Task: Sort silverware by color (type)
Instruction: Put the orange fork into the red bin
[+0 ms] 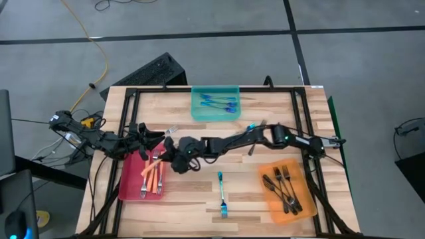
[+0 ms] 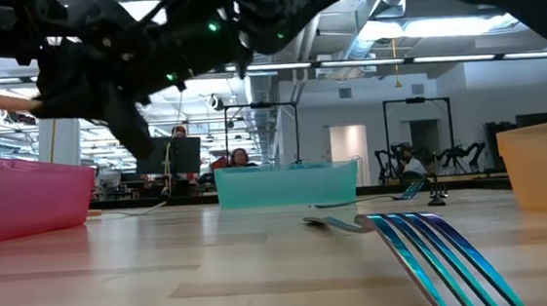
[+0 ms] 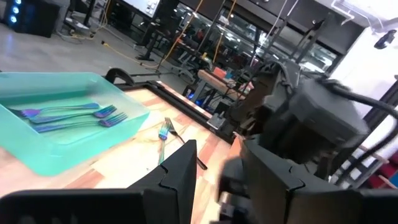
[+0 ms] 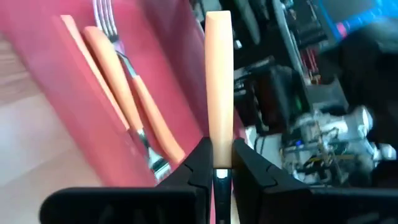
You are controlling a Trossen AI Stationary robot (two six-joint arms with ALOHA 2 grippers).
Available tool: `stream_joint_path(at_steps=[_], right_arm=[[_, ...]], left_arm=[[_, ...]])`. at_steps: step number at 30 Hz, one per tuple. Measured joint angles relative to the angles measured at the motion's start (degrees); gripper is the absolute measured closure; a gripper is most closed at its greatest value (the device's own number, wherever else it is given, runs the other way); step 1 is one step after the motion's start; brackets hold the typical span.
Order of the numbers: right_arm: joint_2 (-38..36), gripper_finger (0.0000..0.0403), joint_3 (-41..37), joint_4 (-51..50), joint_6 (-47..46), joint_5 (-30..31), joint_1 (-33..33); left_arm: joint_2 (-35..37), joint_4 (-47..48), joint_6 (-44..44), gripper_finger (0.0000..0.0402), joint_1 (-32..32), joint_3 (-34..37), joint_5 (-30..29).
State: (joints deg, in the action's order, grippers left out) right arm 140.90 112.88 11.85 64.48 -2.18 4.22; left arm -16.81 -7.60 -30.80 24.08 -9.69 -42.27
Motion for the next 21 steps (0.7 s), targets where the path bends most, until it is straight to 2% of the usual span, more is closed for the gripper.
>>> stream_joint_path(at_steps=[4, 6, 10, 16, 21], right_arm=[[1.43, 0.0343, 5.54, -8.44, 3.26, 0.81, 0.40], [2.04, 0.0343, 6.90, -9.38, 3.46, 0.84, 0.29], [2.18, 0.0343, 8.09, -11.02, 6.93, 0.97, 0.28], [2.18, 0.0343, 8.37, -17.25, 19.08, 2.14, 1.56], [2.18, 0.0343, 8.37, -15.97, 21.56, 3.83, 1.89]], left_arm=[[-0.01, -0.04, -0.33, 0.0290, -0.02, 0.00, 0.25], [-0.03, -0.04, -0.40, 0.0290, -0.02, 0.00, 0.62], [0.03, -0.37, -1.61, 0.0290, -0.01, -0.01, 1.45], [-0.05, 0.15, -2.48, 0.0290, -0.02, 0.00, 1.47], [-0.03, 0.07, -2.48, 0.0290, -0.02, 0.00, 1.45]])
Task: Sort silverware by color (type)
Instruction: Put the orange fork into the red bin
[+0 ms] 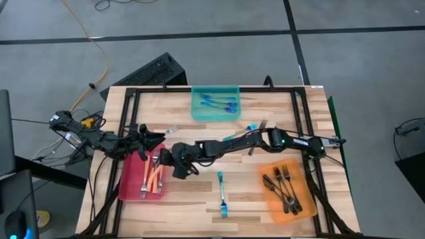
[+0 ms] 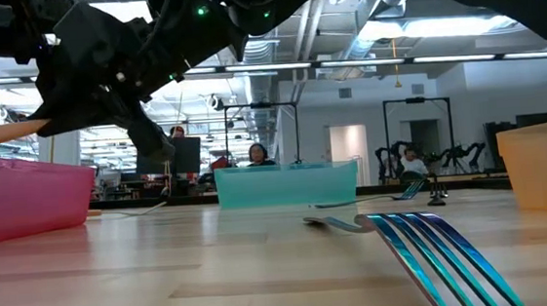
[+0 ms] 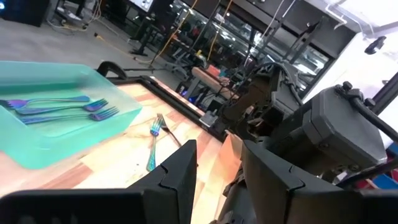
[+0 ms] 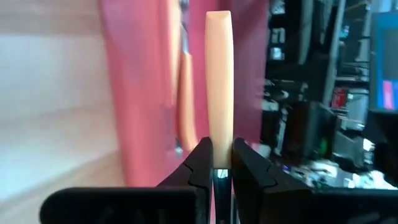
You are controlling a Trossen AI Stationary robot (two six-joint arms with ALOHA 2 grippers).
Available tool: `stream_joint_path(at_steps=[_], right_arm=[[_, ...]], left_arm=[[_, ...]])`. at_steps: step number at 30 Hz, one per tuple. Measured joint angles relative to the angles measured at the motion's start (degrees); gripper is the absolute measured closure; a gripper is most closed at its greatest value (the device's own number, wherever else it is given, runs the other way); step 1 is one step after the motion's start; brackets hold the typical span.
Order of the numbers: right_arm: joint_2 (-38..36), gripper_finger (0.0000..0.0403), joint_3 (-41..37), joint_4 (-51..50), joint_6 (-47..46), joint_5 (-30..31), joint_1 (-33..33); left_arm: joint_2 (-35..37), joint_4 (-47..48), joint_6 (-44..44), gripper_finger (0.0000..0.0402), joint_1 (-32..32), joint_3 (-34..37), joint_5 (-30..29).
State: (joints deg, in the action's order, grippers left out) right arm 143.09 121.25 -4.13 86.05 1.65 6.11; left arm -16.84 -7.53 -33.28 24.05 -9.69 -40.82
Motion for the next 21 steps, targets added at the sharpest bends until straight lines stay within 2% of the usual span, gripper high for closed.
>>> stream_joint_path(at_steps=[11, 14, 21], right_arm=[[1.91, 0.0343, -0.04, 3.31, 20.70, 2.66, -0.28], [3.45, 0.0343, 0.02, 7.34, 21.82, 3.86, -0.63], [3.45, 0.0343, -0.02, 7.82, 22.93, 4.16, -1.05]], left_arm=[[0.00, -0.36, -1.07, 0.0290, 0.00, 0.00, -0.07], [0.00, -1.08, -1.05, 0.0290, 0.00, 0.00, -0.09], [0.00, -1.53, -0.50, 0.0290, 0.00, 0.00, -0.11]])
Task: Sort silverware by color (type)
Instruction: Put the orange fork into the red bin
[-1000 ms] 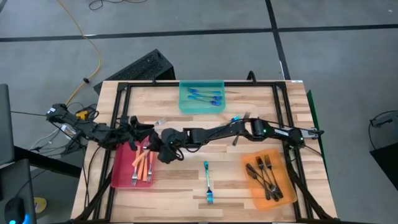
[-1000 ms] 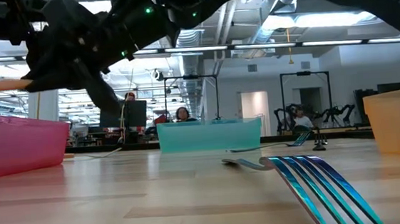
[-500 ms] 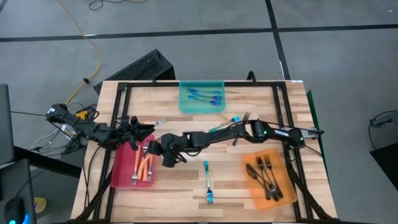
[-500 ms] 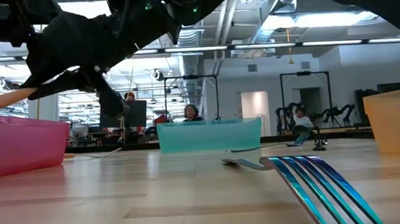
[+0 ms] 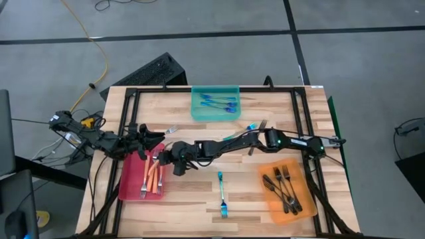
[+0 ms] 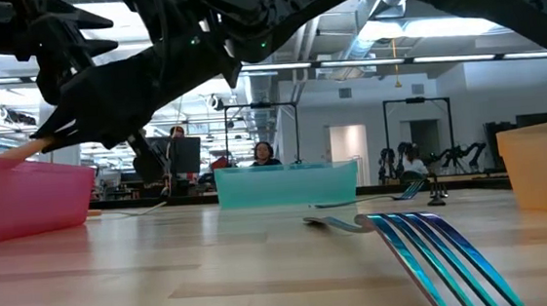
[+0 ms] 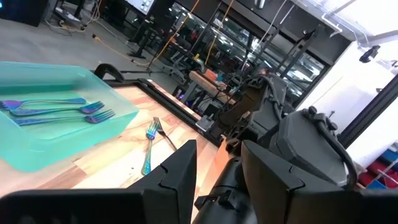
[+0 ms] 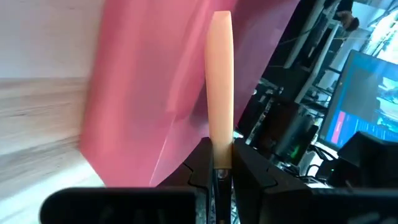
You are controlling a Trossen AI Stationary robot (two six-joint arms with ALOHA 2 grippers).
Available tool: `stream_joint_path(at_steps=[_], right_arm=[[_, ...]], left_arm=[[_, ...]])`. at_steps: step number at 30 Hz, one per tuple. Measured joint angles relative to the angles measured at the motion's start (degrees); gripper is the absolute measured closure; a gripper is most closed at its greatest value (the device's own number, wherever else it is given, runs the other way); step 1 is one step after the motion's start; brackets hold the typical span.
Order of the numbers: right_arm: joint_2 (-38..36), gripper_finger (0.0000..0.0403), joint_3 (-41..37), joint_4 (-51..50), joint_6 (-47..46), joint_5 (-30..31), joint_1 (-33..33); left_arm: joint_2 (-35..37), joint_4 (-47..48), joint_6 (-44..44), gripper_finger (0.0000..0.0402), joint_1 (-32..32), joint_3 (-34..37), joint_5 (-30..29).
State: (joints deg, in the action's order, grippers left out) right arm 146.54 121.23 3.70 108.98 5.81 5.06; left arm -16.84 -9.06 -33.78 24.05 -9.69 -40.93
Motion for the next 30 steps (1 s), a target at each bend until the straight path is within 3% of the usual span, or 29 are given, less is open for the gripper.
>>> stream_joint_path(at_steps=[8, 12, 22, 30], right_arm=[[0.00, 0.0343, 0.00, 0.23, -0.73, -7.16, -0.22], [0.00, 0.0343, 0.00, 0.27, -5.31, -9.55, -0.60], [0.00, 0.0343, 0.00, 0.18, -7.43, -10.72, -2.38], [0.00, 0.0343, 0.00, 0.18, -10.80, -15.30, -3.01]], left_arm=[[0.00, -1.20, 0.89, 0.0290, 0.00, 0.00, 0.02], [0.00, -1.20, 1.60, 0.0290, 0.00, 0.00, 0.00], [0.00, -1.18, 2.70, 0.0290, 0.00, 0.00, -0.42], [0.00, -1.18, 3.15, 0.0290, 0.02, 0.00, -0.59]])
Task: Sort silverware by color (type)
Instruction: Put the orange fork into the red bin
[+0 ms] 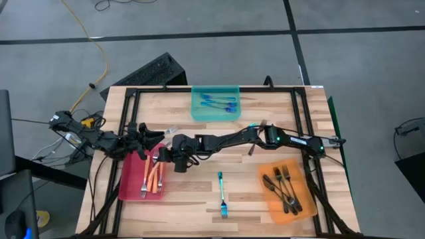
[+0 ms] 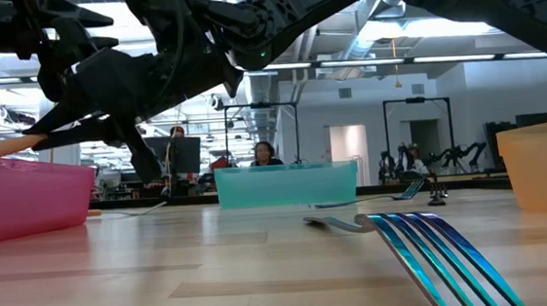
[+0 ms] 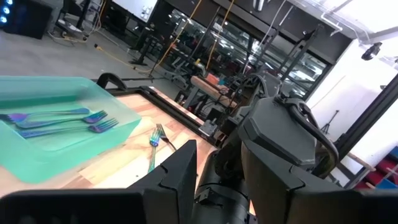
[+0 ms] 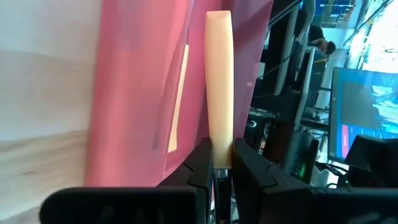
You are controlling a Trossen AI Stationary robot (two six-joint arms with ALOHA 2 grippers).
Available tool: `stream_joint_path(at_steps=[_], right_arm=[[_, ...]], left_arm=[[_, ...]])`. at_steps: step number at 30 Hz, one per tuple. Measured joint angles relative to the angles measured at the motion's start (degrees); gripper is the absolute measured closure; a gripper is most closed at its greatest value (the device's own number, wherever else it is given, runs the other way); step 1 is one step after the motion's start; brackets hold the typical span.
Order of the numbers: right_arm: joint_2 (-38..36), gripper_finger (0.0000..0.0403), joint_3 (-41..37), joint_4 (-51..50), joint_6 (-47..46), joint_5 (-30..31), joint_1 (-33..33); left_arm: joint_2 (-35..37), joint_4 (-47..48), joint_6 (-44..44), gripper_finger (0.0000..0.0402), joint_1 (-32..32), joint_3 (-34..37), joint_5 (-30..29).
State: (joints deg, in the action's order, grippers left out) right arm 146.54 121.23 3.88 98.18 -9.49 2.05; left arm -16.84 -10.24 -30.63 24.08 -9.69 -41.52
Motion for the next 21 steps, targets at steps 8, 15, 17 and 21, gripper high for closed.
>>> stream_joint_path(at_steps=[8, 15, 17, 21], right_arm=[[0.00, 0.0343, 0.00, -0.02, -4.26, -4.21, -0.67], [0.00, 0.0343, 0.00, -0.08, -10.33, -8.97, -1.52], [0.00, 0.0343, 0.00, -0.16, -10.34, -8.89, -1.60], [0.00, 0.0343, 0.00, 0.07, -12.40, -11.36, -1.82]], left_arm=[[0.00, 0.02, 1.07, 0.0290, -0.02, -0.02, -0.96], [0.00, -0.24, 2.12, 0.0290, -0.02, -0.02, -0.98], [0.00, -0.25, 2.12, 0.0290, 0.00, -0.02, -0.97], [0.00, -0.31, 2.14, 0.0290, 0.00, -0.02, -0.98]])
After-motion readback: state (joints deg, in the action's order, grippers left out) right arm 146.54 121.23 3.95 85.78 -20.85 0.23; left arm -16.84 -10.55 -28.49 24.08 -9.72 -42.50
